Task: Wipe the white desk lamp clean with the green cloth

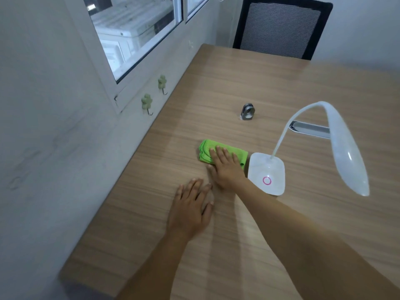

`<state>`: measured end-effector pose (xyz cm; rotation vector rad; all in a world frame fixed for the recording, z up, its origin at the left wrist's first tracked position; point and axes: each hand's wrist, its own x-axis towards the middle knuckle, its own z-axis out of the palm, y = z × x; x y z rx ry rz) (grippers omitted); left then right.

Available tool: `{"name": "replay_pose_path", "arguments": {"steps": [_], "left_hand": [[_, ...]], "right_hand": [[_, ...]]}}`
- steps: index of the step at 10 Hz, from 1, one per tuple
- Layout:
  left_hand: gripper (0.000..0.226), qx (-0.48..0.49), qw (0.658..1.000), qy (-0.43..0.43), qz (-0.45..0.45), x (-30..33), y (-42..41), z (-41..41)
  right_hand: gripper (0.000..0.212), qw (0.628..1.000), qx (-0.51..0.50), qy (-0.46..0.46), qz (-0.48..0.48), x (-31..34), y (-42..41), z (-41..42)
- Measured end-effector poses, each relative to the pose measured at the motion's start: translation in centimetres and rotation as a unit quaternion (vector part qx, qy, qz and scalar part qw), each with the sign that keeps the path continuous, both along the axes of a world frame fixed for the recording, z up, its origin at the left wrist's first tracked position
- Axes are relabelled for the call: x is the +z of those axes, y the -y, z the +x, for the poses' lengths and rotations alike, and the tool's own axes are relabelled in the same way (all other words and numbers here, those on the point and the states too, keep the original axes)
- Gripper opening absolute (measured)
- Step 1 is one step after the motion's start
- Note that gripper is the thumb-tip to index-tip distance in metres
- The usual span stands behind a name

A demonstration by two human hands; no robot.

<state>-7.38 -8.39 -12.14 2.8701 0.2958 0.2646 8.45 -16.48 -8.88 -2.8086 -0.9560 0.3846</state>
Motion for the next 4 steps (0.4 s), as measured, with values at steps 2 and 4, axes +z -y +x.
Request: {"name": "replay_pose_path", "arguments": {"steps": [2,4], "left_hand": [[0.049,0.000,1.000,-0.005,-0.004,0.2,0.0,0.0],[0.053,-0.001,1.000,-0.007,-0.009,0.3,-0.2,-0.4]], "right_hand": [[0.054,1.000,-0.001,-0.025,-0.005,0.5,0.1,0.1],[0.062,0.990,-0.007,0.073,0.116,1.7,3.6,-3.0]]}}
